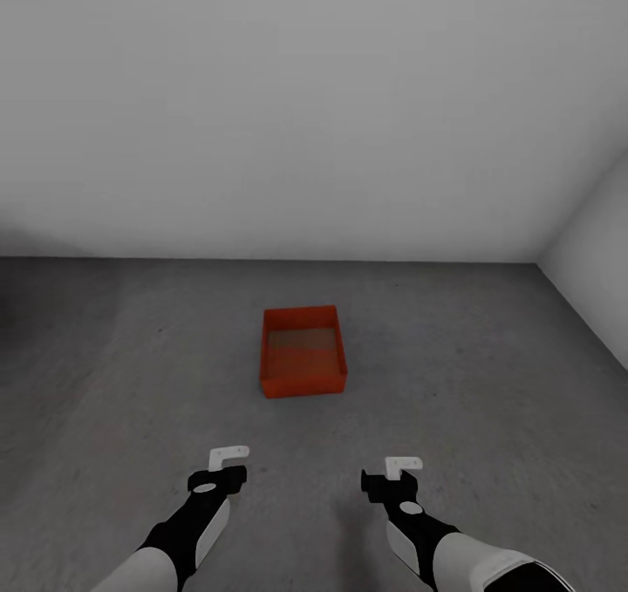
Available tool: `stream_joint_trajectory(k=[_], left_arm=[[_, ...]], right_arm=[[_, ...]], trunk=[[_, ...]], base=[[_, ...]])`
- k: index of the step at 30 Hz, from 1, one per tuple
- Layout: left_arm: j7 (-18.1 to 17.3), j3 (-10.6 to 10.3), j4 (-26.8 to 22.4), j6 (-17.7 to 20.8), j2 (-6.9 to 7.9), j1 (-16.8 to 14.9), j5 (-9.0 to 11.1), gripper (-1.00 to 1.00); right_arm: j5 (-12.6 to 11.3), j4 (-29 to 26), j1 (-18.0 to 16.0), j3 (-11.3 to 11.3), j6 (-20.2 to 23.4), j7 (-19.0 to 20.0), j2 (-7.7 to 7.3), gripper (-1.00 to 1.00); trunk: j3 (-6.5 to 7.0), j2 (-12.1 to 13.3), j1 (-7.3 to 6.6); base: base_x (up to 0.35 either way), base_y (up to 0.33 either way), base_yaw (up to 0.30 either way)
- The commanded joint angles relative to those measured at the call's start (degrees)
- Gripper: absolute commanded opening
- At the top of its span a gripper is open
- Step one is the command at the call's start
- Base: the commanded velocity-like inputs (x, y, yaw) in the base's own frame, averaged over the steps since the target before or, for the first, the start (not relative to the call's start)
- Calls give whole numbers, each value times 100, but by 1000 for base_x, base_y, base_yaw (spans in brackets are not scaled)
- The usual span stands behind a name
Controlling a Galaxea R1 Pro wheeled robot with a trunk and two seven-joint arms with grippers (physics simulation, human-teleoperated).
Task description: Move the two storage containers from the living room to the garage. In the garage, place one container on the floor and stack the other container on top of it (either order is fine).
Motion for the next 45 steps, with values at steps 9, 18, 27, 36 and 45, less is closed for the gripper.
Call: stream_joint_trajectory(k=[9, 18, 27, 36, 45], left_arm=[[42, -39, -9, 29, 25, 0, 60, 100], [38, -46, 78, 72, 124, 0, 56, 100], [38, 10, 995, 35, 473, 0, 711, 100], [-11, 8, 2306, 24, 657, 23, 1100, 100], [-17, 7, 2410, 15, 662, 51, 1114, 100]], right_arm=[[-47, 6, -4, 49, -18, -17, -6, 100], [-6, 1, -4, 62, -15, -24, -261, 100], [-4, 269, -40, 75, 70, 55, -836, 100], [11, 320, 472, 104, 115, 65, -1018, 100], [90, 322, 1654, 126, 338, 111, -1211, 100]], trunk=[[158, 360, -198], [320, 721, -396], [481, 1082, -593], [643, 1443, -791], [804, 1803, -989]], base=[[0, 0, 0], [0, 0, 0], [0, 0, 0], [0, 0, 0], [0, 0, 0]])
